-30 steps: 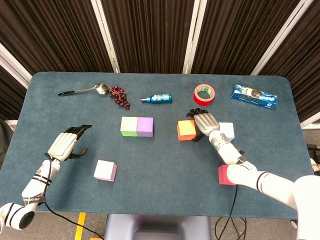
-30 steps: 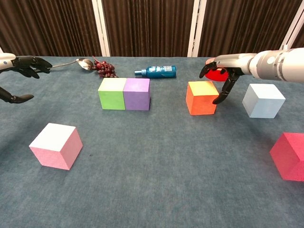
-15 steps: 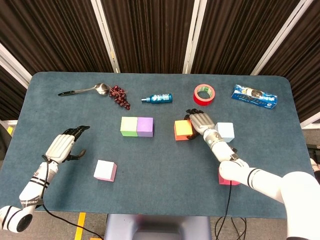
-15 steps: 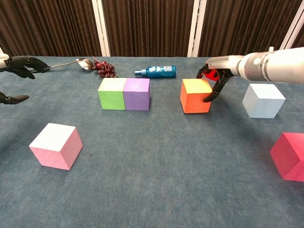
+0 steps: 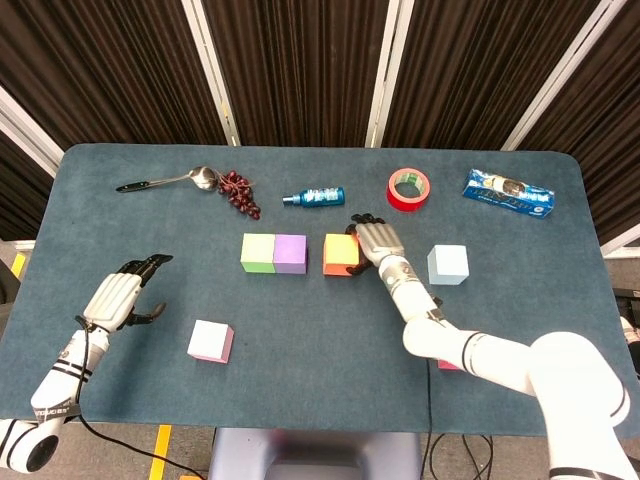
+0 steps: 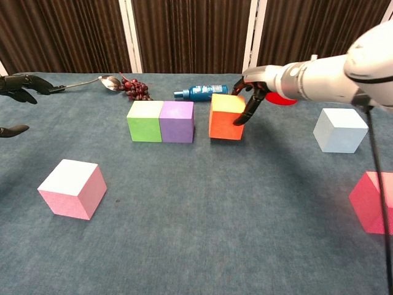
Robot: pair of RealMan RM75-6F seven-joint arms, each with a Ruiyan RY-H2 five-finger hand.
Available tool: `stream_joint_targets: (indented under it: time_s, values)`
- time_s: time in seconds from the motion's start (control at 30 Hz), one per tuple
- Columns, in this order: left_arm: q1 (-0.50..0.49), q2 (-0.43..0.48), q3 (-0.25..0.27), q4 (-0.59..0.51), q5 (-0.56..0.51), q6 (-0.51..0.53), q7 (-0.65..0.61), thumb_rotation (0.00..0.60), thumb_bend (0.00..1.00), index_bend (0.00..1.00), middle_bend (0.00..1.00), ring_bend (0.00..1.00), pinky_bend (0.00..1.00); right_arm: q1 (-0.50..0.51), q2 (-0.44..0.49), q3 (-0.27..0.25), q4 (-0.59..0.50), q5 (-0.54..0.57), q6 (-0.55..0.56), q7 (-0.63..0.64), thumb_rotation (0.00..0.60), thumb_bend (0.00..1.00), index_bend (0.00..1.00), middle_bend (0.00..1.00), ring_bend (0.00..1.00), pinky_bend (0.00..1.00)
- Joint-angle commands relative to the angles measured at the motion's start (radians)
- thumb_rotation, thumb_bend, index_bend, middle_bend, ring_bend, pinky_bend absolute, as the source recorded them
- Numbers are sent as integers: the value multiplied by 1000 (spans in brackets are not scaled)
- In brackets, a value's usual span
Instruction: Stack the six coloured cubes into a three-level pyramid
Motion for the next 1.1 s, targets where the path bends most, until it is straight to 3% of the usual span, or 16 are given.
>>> stream_joint_targets:
  time_s: [0.03,0.53,1.1]
  values:
    - [2,-2,1,8,5,1,-12,600,392,123,105,191,168,48,-39,-1,35,73,14,-51,600,345,529,177,83,225]
    - [-2,-17,3,52,26,-10,-65,600,393,123,99,189,167,108,-112,-1,144,183,-13,-128,600,345,519,177,83,225]
    - [-4,-29,7,84,39,-19,-108,600,392,120,95,183,167,128,-154,24,201,208,-28,-156,600,345,513,178,84,225]
